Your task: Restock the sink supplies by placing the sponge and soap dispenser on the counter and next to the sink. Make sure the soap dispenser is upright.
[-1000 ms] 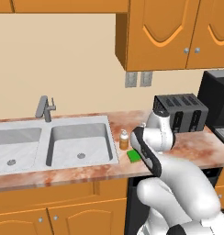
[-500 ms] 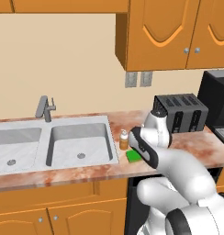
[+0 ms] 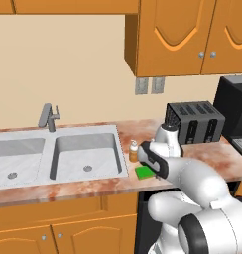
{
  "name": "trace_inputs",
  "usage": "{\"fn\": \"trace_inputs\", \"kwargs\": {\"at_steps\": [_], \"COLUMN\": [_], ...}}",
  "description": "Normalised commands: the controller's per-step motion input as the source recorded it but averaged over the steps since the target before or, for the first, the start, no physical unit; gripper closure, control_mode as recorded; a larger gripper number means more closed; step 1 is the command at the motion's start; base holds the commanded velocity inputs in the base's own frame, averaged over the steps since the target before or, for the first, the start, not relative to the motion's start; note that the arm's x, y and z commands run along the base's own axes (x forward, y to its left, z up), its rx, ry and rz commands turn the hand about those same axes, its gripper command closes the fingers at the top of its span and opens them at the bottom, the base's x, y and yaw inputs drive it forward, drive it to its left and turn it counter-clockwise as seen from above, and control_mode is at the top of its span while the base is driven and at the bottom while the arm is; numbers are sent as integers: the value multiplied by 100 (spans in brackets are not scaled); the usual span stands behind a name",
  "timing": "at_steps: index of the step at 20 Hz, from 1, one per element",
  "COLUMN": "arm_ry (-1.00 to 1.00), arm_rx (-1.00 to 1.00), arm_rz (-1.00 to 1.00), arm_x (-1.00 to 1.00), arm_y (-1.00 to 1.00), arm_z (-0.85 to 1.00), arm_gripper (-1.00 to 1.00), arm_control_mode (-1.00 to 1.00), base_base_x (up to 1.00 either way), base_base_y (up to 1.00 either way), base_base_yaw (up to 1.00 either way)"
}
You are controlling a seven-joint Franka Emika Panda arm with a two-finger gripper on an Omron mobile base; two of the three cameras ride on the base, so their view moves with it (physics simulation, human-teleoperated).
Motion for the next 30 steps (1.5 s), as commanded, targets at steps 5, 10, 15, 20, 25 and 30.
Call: {"fn": "trace_inputs", "kwargs": {"at_steps": [5,10,15,20,25,30], "arm_ry": [5,3,0,0,0,0], "arm_rx": [0,1,1,0,0,3], "arm_rz": [0,0,0,0,0,0], "arm_x": [21,15,6,6,16,25], "arm_y": [0,0,0,0,0,0], "arm_z": [-13,-9,-14,-25,-21,-4], "arm_gripper": [100,100,100,100,100,100], "arm_control_mode": [-100,-100,-100,-100,-100,-100], "base_base_x": [0,0,0,0,0,0], "base_base_y": [0,0,0,0,0,0], "base_base_yaw": [0,0,0,0,0,0]}}
